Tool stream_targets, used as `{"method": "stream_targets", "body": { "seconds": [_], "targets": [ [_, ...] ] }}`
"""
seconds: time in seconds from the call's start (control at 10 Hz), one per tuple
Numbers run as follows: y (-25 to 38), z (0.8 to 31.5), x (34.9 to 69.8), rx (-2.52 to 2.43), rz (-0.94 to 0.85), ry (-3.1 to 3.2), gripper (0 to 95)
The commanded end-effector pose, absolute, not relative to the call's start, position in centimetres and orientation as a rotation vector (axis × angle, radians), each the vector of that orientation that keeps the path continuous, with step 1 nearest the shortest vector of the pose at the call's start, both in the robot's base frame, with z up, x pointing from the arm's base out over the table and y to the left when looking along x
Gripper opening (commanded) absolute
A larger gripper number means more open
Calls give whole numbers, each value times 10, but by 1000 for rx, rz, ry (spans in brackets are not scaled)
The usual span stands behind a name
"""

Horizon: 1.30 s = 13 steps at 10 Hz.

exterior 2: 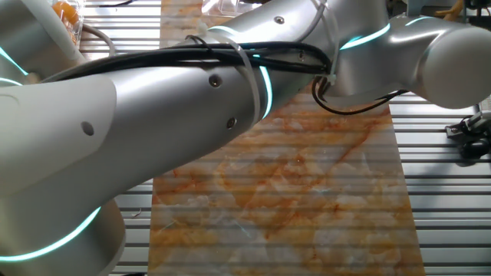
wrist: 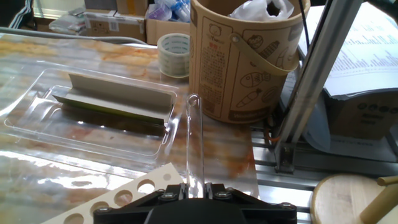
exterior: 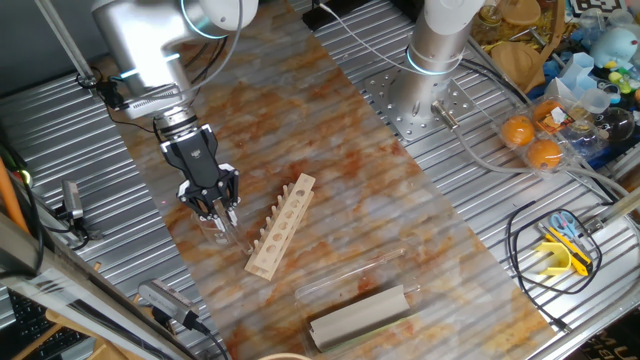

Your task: Pour out the test tube

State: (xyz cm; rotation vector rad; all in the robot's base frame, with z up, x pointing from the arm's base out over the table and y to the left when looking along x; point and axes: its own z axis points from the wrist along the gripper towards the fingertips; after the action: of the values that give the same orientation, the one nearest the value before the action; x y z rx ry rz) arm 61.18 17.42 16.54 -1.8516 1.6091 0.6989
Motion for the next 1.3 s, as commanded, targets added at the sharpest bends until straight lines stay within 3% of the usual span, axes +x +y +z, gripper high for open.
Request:
{"method": "stream_targets", "body": {
  "seconds": [0.1, 1.3],
  "targets": [
    [174, 165, 611, -1848, 713, 1616, 0],
    [174, 165, 612, -1825, 790, 1598, 0]
  ]
}}
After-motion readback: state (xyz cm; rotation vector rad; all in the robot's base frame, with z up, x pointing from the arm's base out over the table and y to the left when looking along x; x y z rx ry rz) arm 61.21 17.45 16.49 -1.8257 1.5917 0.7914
